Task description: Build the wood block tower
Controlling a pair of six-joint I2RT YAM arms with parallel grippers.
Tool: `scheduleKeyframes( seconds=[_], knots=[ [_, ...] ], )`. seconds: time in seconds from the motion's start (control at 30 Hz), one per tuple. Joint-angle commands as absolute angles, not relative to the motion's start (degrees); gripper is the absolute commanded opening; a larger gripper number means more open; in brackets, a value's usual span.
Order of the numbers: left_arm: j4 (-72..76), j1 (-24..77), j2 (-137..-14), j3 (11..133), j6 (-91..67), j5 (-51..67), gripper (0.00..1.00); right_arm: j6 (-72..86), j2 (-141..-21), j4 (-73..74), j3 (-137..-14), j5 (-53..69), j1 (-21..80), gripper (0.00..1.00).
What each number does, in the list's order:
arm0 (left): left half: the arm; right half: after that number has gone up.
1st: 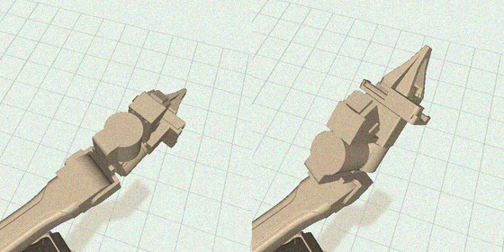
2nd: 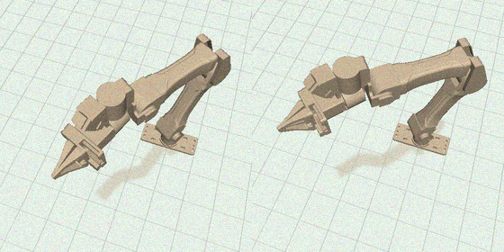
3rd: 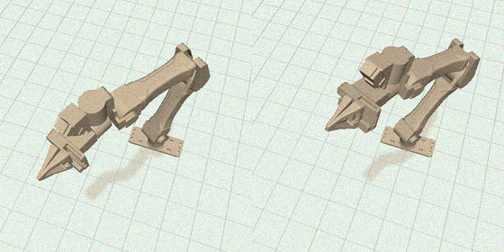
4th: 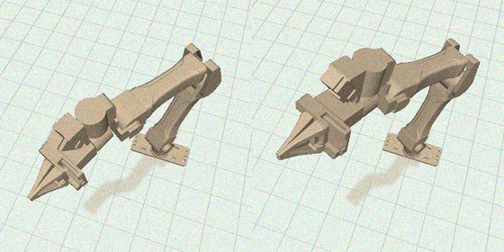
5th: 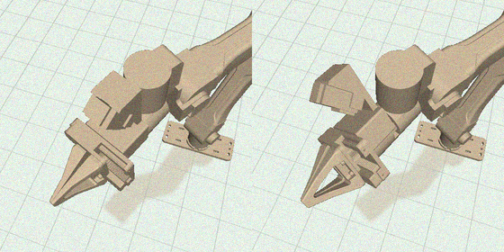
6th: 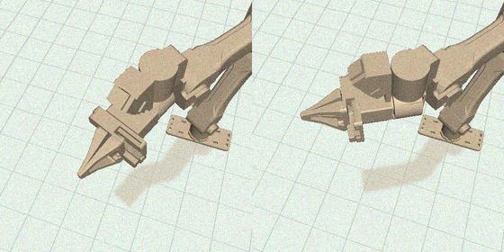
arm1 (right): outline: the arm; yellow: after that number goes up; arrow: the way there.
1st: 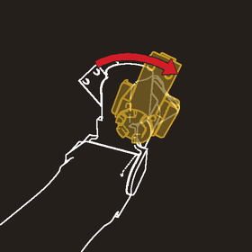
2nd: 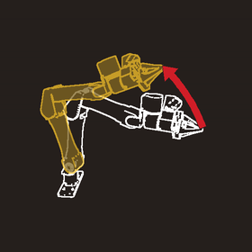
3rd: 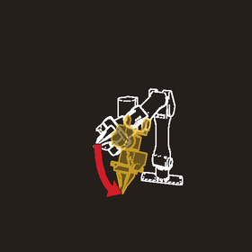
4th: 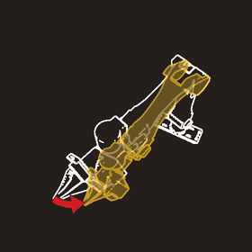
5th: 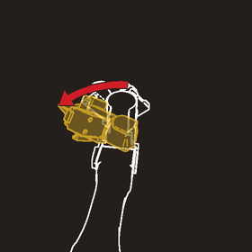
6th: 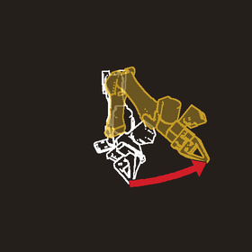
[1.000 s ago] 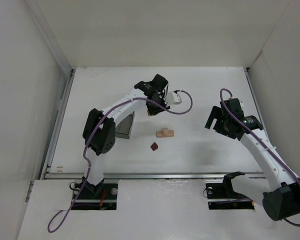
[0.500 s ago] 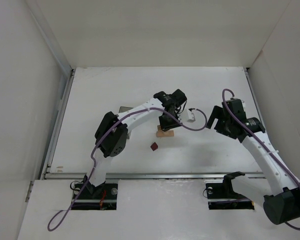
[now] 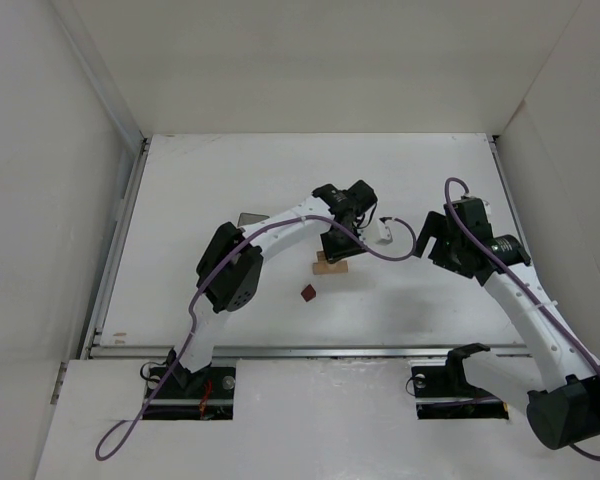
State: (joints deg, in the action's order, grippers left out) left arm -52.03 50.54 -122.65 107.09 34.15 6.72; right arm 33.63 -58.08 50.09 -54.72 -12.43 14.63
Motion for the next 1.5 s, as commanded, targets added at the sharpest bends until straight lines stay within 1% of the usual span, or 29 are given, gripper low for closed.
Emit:
scheduleKeyframes(
  seconds=[0.0,1.2,1.47],
  knots=[
    [-52.73,50.80,-122.08,109.60,34.01,7.65,0.00,32.96,-57.04,48.34,-56.34,-12.83,14.68,0.96],
    [-51.15,52.38,-122.61,106.70,36.65,7.73,0.00,32.96,-57.04,48.34,-56.34,-12.83,14.68,0.96],
    [-50.63,52.38,-122.61,105.47,37.18,7.73,0.04,32.96,-57.04,48.34,-56.34,-12.83,14.68,0.96]
  ],
)
